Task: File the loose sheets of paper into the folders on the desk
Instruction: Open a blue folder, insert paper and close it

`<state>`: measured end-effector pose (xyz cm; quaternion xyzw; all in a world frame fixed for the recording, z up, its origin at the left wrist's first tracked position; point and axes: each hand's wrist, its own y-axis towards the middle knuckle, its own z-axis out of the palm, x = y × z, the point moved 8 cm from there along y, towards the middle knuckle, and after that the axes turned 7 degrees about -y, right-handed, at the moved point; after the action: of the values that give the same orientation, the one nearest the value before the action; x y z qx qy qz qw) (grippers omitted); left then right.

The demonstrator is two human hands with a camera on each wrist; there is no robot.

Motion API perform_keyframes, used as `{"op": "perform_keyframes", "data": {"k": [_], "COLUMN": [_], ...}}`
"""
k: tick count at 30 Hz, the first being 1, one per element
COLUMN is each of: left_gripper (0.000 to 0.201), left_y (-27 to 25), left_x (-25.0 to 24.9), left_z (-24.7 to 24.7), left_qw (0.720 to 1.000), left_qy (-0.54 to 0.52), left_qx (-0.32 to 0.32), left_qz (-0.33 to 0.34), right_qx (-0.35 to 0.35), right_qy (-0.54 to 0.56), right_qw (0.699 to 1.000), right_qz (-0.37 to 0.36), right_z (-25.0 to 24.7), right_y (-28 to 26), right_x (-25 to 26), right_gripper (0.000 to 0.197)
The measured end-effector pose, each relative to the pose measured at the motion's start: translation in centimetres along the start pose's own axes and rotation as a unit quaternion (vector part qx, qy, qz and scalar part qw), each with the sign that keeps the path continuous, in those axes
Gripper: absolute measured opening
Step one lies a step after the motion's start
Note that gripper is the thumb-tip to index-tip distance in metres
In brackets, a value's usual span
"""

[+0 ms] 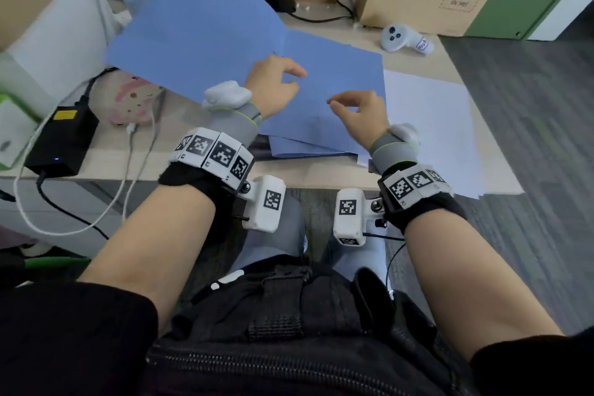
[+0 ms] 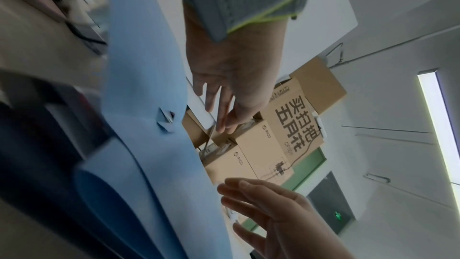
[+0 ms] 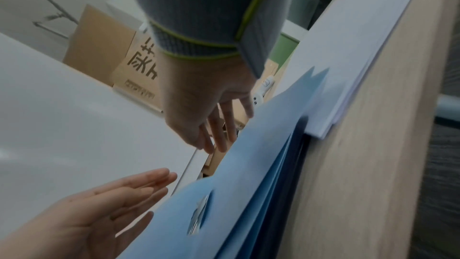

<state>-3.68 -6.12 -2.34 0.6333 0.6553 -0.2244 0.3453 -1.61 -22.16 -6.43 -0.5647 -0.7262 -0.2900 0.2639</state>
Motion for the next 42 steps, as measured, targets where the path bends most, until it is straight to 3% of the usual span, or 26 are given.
{"op": "perform_keyframes", "data": {"k": [3, 7, 10, 14, 18, 24, 29, 34, 42], "left_gripper": [0.033, 0.032, 0.032, 0.033, 0.037, 0.042, 0.043, 0.044, 0.044], "left_y": [0.6, 1.7, 2.1, 2.2, 2.4, 2.8, 3.2, 3.1, 3.1], "left_x": [-2.4, -6.1, -7.8, -8.3, -7.0, -6.2, -6.0, -5.9, -5.7], "left_z": [2.5, 7.6, 11.7, 16.7, 20.2, 21.8, 21.7, 21.5, 21.6], "left_qw": [0.999, 0.990, 0.975, 0.961, 0.939, 0.936, 0.942, 0.947, 0.947], "left_qy": [-0.029, -0.077, -0.093, -0.002, 0.099, 0.173, 0.156, 0.138, 0.132], "left_qx": [0.031, 0.108, 0.194, 0.271, 0.324, 0.298, 0.288, 0.281, 0.285], "left_qz": [0.022, 0.049, 0.053, 0.059, 0.054, 0.075, 0.073, 0.070, 0.070], "right_qx": [-0.066, -0.122, -0.109, -0.027, -0.005, -0.030, -0.027, -0.045, -0.085], "right_qy": [-0.018, -0.087, -0.155, -0.212, -0.221, -0.184, -0.173, -0.069, -0.039], "right_qw": [0.997, 0.975, 0.945, 0.908, 0.905, 0.918, 0.907, 0.906, 0.924], "right_qz": [0.047, 0.164, 0.267, 0.360, 0.363, 0.349, 0.383, 0.415, 0.371], "right_z": [-3.4, -8.0, -10.3, -11.5, -11.7, -12.5, -13.9, -13.6, -13.7], "right_y": [-0.3, -1.5, -3.1, -5.3, -5.5, -5.5, -6.4, -6.6, -6.2], "right_x": [-3.0, -9.4, -13.6, -17.6, -18.5, -18.0, -17.8, -18.6, -18.4], "right_gripper": [0.022, 0.036, 0.054, 0.062, 0.070, 0.084, 0.065, 0.065, 0.042]}}
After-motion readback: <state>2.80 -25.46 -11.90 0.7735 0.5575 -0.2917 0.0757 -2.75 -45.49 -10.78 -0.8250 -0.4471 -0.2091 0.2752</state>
